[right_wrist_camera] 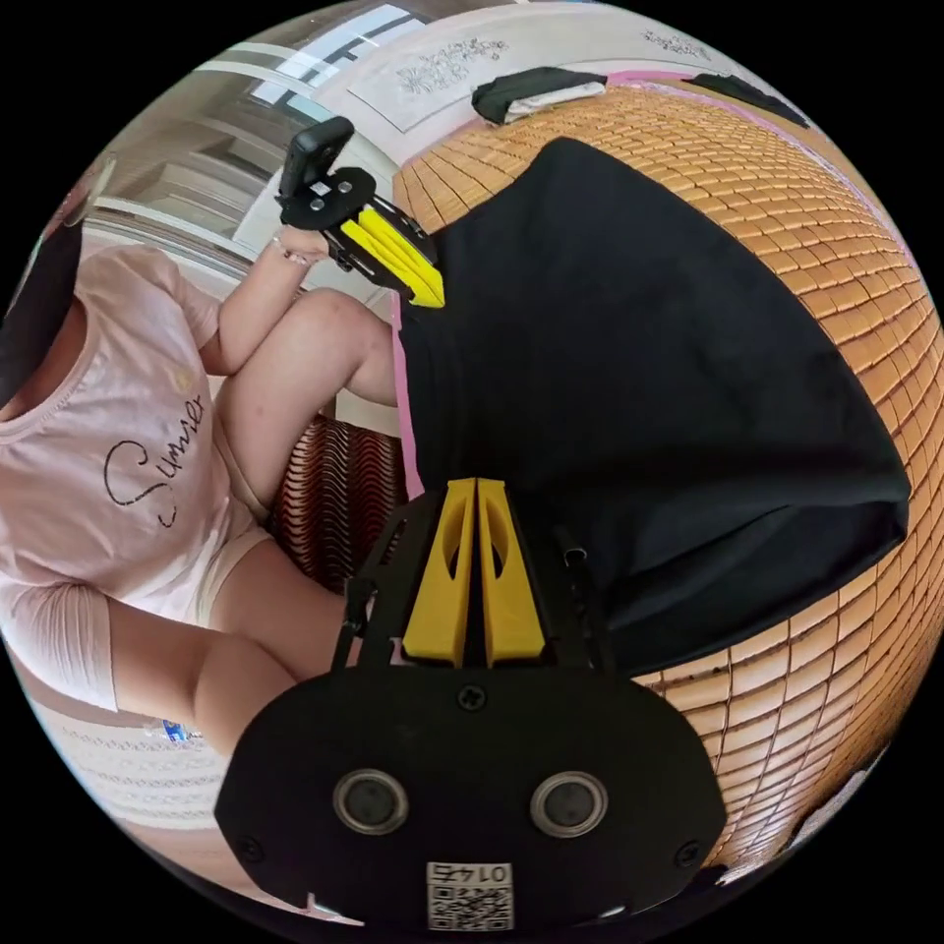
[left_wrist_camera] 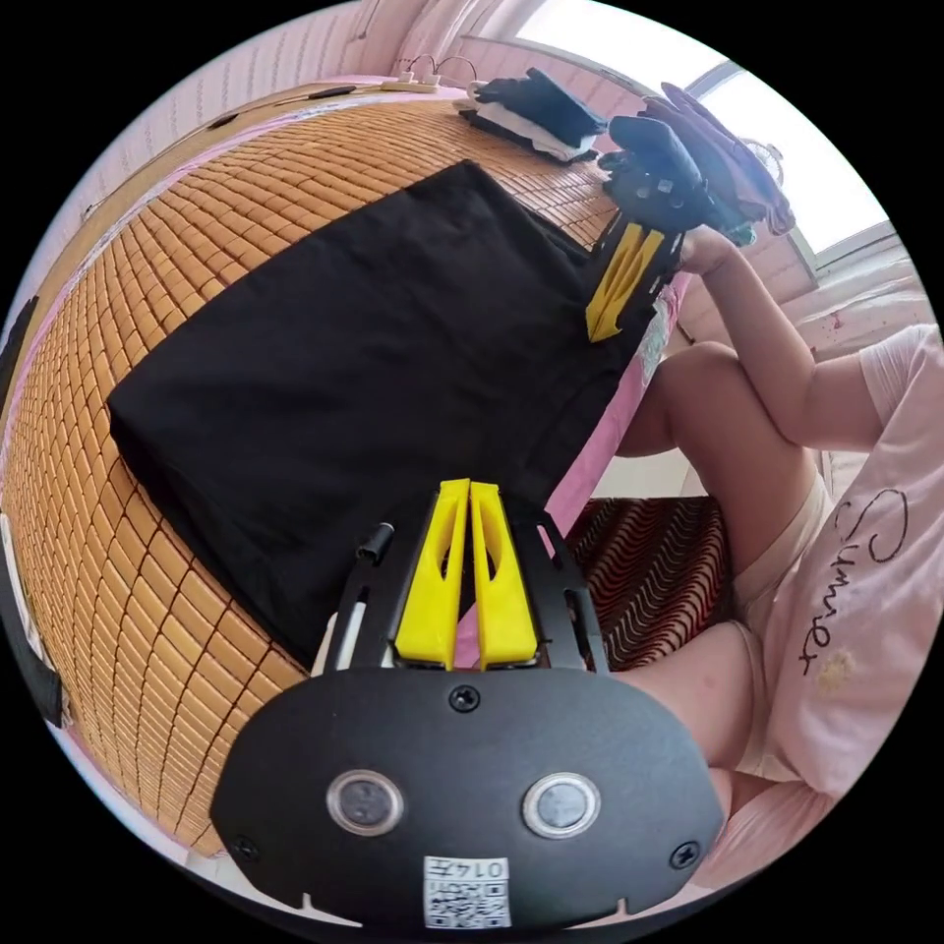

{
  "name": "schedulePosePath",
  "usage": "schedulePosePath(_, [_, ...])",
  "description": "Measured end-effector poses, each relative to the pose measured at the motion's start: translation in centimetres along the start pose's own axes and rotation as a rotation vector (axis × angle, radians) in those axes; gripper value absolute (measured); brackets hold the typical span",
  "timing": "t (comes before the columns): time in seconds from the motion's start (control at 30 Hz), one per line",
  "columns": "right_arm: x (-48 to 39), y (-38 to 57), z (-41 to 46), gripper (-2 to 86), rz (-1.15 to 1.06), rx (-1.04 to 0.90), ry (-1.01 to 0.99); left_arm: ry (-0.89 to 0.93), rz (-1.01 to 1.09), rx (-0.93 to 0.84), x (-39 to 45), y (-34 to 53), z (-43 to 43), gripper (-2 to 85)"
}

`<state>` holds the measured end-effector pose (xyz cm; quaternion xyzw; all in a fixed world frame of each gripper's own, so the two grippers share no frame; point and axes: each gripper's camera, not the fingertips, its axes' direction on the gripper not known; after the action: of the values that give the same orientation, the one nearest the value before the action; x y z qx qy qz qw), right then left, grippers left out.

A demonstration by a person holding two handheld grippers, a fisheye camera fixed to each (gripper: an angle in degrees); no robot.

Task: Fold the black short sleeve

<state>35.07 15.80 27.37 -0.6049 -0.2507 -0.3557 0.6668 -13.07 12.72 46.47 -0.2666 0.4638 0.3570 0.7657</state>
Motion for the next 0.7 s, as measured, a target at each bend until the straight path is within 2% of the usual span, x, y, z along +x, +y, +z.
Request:
schedulePosePath(0.07, [-0.1, -1.1, -0.6, -0.3, 0.008, 0.049, -0.029, -0.04, -0.004, 0.009, 0.1, 0.1, -0.3, -1.0])
schedulePosePath(0.2, [-1.4, -3.7, -2.4, -0.4, 0.019, 0.162, 0.062, 0.018, 0.042, 0.242, 1.2, -0.4, -1.5, -1.0])
schedulePosePath(0.27, [-1.8, -7.6, -2.9, -0.5, 0.09, 0.192, 0.203, 0.03, 0.079, 0.254, 2.5, -1.5, 0.0, -1.0])
schedulePosePath(0.37, [-1.1, -14.6, -1.9, -0.8, 0.226, 0.061, 0.52, -0.054, 0.183, 0.186, 5.3, -2.7, 3.1, -1.0])
schedulePosePath(0.5, [-0.5, -23.4, -0.2, -0.9, 0.158, -0.118, 0.637, -0.224, 0.317, 0.143, 7.6, -2.5, 6.1, -1.0])
schedulePosePath(0.63, [1.7, -30.8, 1.1, -0.9, 0.182, -0.209, 0.709, -0.223, 0.34, 0.125, 7.5, -2.2, 7.9, -1.0])
schedulePosePath(0.7, [2.9, -33.0, 1.9, -0.8, 0.194, -0.27, 0.679, -0.164, 0.32, 0.151, 6.4, -1.7, 8.5, -1.0])
